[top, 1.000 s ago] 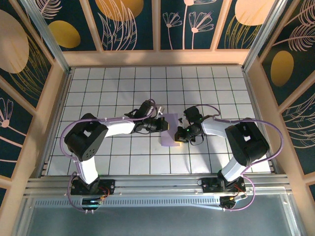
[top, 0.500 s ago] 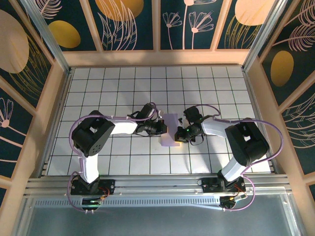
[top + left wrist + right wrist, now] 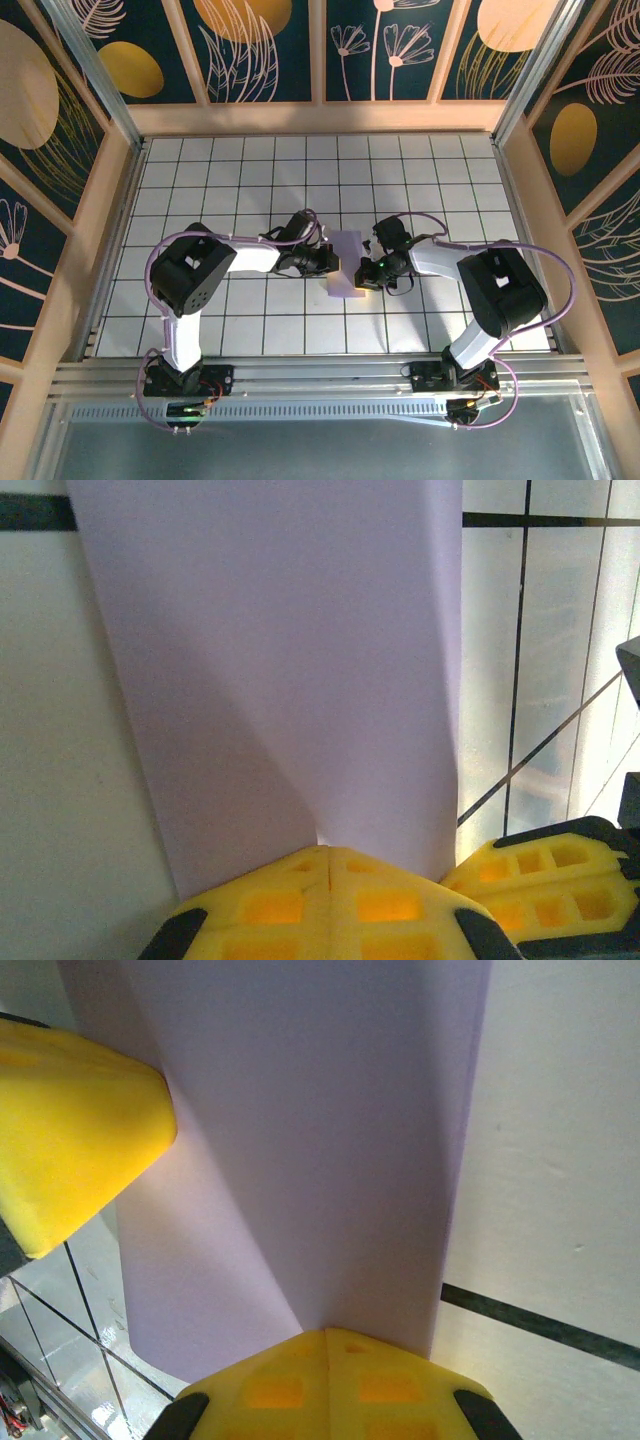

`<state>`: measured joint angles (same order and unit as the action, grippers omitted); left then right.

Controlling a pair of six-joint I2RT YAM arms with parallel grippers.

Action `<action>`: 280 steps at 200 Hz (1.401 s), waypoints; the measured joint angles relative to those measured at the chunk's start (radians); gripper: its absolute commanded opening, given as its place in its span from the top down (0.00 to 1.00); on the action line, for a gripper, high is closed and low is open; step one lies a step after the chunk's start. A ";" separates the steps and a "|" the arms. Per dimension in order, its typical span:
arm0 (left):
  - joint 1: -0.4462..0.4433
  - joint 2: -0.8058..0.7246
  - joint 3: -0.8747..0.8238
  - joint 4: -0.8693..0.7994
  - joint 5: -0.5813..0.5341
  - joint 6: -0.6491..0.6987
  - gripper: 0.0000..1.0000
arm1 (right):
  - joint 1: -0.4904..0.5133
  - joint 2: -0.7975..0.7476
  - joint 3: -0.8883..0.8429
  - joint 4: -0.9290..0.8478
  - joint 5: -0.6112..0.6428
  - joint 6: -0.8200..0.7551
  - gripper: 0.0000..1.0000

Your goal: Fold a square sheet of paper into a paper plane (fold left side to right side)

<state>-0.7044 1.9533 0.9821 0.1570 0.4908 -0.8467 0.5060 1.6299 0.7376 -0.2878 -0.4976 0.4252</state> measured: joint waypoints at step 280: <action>-0.005 -0.013 0.023 -0.060 -0.058 0.029 0.99 | 0.001 -0.006 -0.001 0.000 0.000 0.001 1.00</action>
<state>-0.7094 1.9408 1.0050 0.0971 0.4324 -0.8181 0.5072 1.6238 0.7364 -0.2874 -0.4973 0.4263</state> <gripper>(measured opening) 0.045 0.051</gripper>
